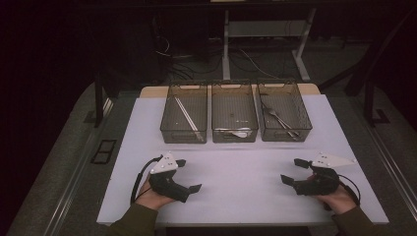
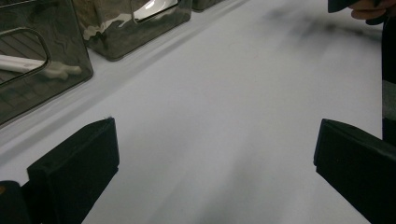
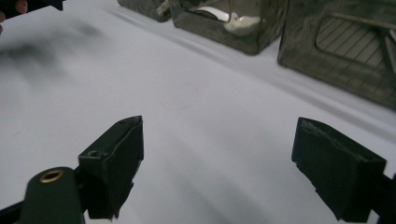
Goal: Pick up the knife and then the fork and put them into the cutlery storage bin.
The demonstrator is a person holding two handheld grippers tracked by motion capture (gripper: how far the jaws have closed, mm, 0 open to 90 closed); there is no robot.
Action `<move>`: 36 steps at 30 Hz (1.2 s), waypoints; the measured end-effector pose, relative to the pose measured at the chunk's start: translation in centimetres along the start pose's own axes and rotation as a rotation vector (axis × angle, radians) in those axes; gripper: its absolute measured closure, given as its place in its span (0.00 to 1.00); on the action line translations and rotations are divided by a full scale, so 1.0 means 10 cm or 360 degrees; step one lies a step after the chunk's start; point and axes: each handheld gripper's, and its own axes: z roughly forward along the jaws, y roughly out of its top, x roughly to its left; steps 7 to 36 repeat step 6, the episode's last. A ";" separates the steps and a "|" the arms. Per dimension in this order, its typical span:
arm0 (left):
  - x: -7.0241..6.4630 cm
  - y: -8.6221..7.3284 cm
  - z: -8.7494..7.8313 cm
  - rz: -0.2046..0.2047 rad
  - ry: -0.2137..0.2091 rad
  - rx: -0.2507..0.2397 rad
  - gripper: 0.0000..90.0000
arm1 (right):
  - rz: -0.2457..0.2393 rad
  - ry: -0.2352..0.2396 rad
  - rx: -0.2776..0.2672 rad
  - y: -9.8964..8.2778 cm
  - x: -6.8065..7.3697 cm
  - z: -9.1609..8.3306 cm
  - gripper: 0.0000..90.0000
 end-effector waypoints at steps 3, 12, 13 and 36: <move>0.00 0.00 0.00 0.0002 0.0003 -0.0001 0.00 | -0.0024 0.0003 0.0020 -0.02 0.02 0.00 0.16; 0.00 0.00 0.00 0.0002 0.0006 0.0007 0.00 | -0.0032 -0.0003 0.0013 -0.01 0.03 0.00 0.16; 0.00 0.00 0.00 0.0002 0.0006 0.0007 0.00 | -0.0032 -0.0003 0.0013 -0.01 0.03 0.00 0.16; 0.00 0.00 0.00 0.0002 0.0006 0.0007 0.00 | -0.0032 -0.0003 0.0013 -0.01 0.03 0.00 0.16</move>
